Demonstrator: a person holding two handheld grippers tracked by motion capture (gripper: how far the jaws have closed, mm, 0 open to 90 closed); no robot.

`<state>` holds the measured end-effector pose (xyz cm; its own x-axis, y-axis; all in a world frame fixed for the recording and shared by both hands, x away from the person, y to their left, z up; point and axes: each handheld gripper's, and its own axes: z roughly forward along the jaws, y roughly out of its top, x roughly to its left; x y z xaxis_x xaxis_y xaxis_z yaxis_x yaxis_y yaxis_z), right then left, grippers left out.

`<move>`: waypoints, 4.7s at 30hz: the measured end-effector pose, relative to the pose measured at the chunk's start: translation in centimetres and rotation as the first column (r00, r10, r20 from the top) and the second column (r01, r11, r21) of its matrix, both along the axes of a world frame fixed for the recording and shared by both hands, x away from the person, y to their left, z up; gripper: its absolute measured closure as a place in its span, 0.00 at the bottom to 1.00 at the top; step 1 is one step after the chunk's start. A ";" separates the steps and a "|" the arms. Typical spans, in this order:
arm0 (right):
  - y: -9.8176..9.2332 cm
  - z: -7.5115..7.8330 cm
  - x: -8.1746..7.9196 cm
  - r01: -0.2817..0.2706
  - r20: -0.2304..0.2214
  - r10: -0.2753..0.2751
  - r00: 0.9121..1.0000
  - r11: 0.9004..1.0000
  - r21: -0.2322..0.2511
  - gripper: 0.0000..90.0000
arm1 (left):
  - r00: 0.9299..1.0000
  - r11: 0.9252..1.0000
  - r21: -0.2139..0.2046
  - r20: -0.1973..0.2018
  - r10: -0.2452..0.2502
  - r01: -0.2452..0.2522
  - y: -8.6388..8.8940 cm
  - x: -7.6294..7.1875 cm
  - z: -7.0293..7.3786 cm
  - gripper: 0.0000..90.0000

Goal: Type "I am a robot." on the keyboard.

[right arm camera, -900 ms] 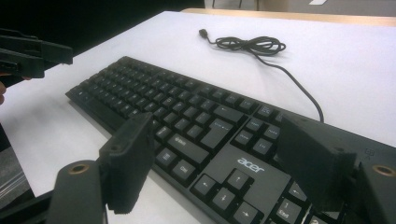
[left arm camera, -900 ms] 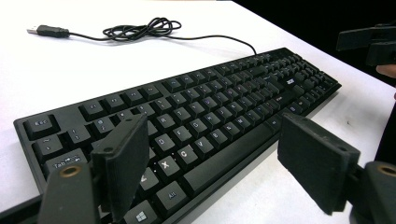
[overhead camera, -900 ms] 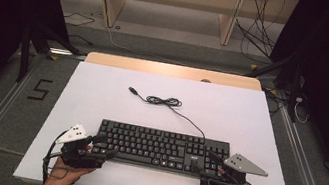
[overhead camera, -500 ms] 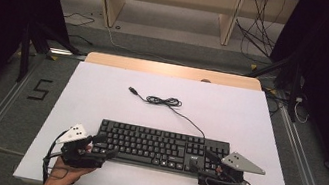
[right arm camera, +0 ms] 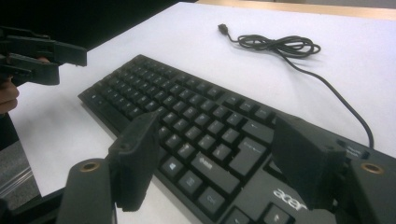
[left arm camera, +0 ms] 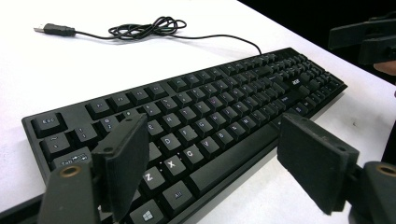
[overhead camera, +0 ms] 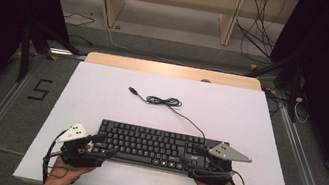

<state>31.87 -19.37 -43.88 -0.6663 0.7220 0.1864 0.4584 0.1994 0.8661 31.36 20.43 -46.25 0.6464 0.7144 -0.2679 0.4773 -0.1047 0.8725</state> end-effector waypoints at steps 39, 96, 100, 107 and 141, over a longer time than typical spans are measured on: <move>7.6 -0.9 5.2 -0.092 -0.087 0.084 0.993 0.992 -0.086 0.80 | 0.998 0.997 0.047 -0.041 0.055 -0.053 0.5 0.5 -0.3 0.37; 12.0 -3.9 7.4 -0.101 -0.170 0.070 0.983 0.978 -0.180 1.00 | 0.969 0.970 0.207 -0.184 0.165 -0.126 1.8 2.6 -2.2 0.99; 12.1 -4.1 7.4 -0.100 -0.169 0.067 0.983 0.976 -0.192 1.00 | 0.968 0.971 0.209 -0.192 0.160 -0.119 1.7 2.6 -2.3 0.99; 12.1 -4.2 7.3 -0.097 -0.165 0.065 0.984 0.976 -0.197 1.00 | 0.969 0.970 0.215 -0.190 0.158 -0.116 1.7 2.6 -2.3 0.99; 10.9 -2.3 6.6 -0.135 -0.157 0.123 0.980 0.989 -0.068 0.64 | 0.987 0.990 0.083 -0.103 0.123 -0.115 1.8 1.8 -0.9 0.57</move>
<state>38.45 -8.46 -46.22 -0.7229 0.6483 0.2390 0.5494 0.3295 0.7679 33.14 22.23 -47.13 0.5260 0.8057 -0.2722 0.5807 -0.1065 0.8071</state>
